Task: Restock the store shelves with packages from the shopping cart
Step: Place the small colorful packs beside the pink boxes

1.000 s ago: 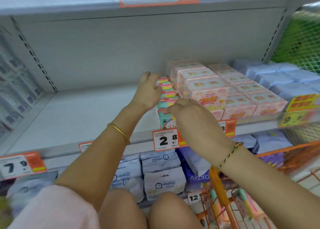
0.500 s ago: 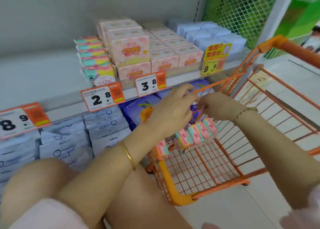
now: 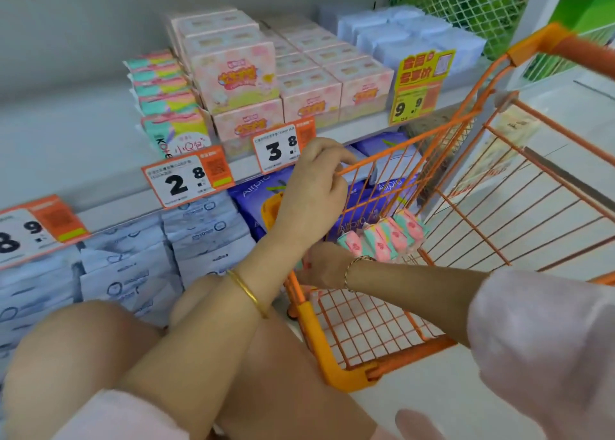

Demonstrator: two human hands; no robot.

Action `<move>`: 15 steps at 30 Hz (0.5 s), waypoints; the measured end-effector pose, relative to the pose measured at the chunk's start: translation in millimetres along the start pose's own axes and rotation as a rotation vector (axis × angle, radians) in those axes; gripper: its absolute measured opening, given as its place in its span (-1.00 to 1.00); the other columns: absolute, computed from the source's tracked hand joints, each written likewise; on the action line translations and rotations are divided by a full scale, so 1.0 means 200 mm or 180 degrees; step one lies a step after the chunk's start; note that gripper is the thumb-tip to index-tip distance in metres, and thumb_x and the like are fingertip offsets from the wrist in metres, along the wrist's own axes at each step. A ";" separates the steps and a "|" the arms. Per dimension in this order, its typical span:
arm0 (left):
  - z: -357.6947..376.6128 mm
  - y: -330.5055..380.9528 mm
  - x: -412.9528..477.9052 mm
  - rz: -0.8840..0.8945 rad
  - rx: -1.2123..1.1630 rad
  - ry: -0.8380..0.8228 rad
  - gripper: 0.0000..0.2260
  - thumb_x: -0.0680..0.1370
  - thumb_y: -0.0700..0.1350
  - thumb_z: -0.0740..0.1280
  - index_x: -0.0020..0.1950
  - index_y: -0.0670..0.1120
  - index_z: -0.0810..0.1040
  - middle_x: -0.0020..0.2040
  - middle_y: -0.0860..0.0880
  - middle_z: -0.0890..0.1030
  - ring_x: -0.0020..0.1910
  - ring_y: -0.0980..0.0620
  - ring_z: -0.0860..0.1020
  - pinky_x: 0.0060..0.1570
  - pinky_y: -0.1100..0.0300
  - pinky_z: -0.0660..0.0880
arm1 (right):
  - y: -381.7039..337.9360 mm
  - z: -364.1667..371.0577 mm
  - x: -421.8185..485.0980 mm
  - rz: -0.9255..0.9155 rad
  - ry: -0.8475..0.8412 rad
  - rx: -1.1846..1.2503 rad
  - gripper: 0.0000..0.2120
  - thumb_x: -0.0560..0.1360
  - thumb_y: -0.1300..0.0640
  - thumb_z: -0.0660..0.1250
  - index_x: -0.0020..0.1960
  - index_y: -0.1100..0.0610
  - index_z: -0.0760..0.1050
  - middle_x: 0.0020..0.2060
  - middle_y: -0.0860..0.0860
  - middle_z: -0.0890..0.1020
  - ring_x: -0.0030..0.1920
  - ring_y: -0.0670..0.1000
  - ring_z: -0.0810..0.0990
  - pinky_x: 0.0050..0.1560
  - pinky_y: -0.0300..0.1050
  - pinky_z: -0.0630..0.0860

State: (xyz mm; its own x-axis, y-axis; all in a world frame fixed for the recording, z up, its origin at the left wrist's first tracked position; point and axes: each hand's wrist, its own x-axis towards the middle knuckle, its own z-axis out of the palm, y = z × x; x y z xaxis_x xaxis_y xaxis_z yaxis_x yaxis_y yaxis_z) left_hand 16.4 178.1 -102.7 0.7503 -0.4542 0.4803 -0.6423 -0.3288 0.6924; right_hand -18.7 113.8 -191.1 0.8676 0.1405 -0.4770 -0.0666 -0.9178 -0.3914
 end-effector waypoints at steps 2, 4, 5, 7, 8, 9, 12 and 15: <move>0.00 0.00 0.00 -0.0015 -0.0019 0.0004 -0.68 0.39 -0.36 0.13 0.04 -0.24 0.56 0.07 -0.15 0.45 -0.05 -0.02 0.47 0.01 0.20 0.41 | 0.01 0.03 0.03 0.0010 0.0149 0.0104 -0.55 0.47 -0.07 0.31 0.22 0.22 0.48 0.13 0.19 0.55 0.13 0.17 0.53 0.14 0.05 0.50; -0.01 0.00 0.00 -0.0056 -0.0052 0.0027 -0.69 0.40 -0.36 0.13 0.04 -0.24 0.55 0.07 -0.15 0.45 -0.06 0.01 0.45 0.00 0.27 0.39 | 0.03 0.04 0.05 0.0101 0.0123 0.0128 -0.54 0.45 0.01 0.36 0.26 0.24 0.42 0.14 0.19 0.54 0.13 0.17 0.54 0.12 0.05 0.52; -0.01 -0.01 0.00 -0.0066 -0.0067 0.0039 -0.70 0.41 -0.38 0.13 0.05 -0.24 0.55 0.08 -0.15 0.44 -0.07 0.03 0.44 -0.01 0.32 0.38 | 0.03 0.03 0.06 0.0195 0.0032 0.0124 -0.55 0.45 0.04 0.36 0.25 0.27 0.41 0.12 0.21 0.55 0.09 0.18 0.55 0.08 0.05 0.54; -0.02 0.00 -0.01 -0.0081 -0.0104 0.0048 -0.71 0.43 -0.40 0.13 0.05 -0.24 0.55 0.08 -0.12 0.43 -0.08 0.05 0.42 -0.02 0.42 0.35 | 0.02 -0.07 0.03 0.0281 -0.0308 0.0325 -0.64 0.48 0.09 0.33 0.14 0.34 0.44 -0.06 0.23 0.57 -0.14 0.18 0.59 -0.18 0.03 0.58; -0.02 0.00 -0.01 -0.0077 -0.0164 0.0065 -0.70 0.43 -0.40 0.12 0.04 -0.24 0.55 0.06 -0.09 0.42 -0.09 0.06 0.43 -0.02 0.45 0.34 | 0.02 -0.13 0.01 0.0307 -0.0525 0.0574 -0.70 0.50 0.11 0.30 0.08 0.33 0.44 -0.20 0.20 0.52 -0.32 0.12 0.53 -0.35 -0.05 0.55; -0.03 0.01 -0.01 -0.0085 -0.0274 0.0104 -0.69 0.41 -0.39 0.11 0.04 -0.23 0.55 0.05 -0.05 0.41 -0.11 0.08 0.45 -0.04 0.46 0.35 | 0.01 -0.21 -0.03 0.0322 -0.0696 0.0872 -0.75 0.50 0.13 0.28 0.07 0.30 0.43 -0.29 0.15 0.44 -0.41 0.04 0.44 -0.42 -0.12 0.53; -0.09 0.05 0.01 -0.0327 -0.0759 0.0330 -0.66 0.38 -0.36 0.08 0.03 -0.16 0.54 0.06 -0.03 0.44 -0.14 0.24 0.51 -0.09 0.36 0.47 | -0.02 -0.44 -0.18 0.0217 -0.0757 0.1469 -0.79 0.50 0.18 0.24 0.11 0.23 0.43 -0.28 0.07 0.45 -0.35 -0.04 0.43 -0.30 -0.16 0.55; -0.23 0.07 0.01 -0.0710 -0.0958 0.0470 -0.68 0.46 -0.37 0.12 0.02 -0.03 0.51 0.07 -0.07 0.50 -0.08 0.11 0.56 -0.02 0.02 0.56 | -0.03 -0.61 -0.35 0.0071 -0.0427 0.1524 -0.82 0.45 0.14 0.28 0.02 0.12 0.36 -0.23 0.06 0.40 -0.27 0.00 0.40 -0.25 -0.16 0.50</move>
State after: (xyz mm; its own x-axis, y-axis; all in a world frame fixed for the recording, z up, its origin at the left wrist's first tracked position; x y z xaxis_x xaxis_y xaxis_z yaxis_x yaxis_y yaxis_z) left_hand 15.9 211.2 -67.2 0.8946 -0.2680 0.3575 -0.4031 -0.1388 0.9046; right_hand -18.2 64.3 -58.8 0.7945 0.1981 -0.5741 -0.3305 -0.6520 -0.6824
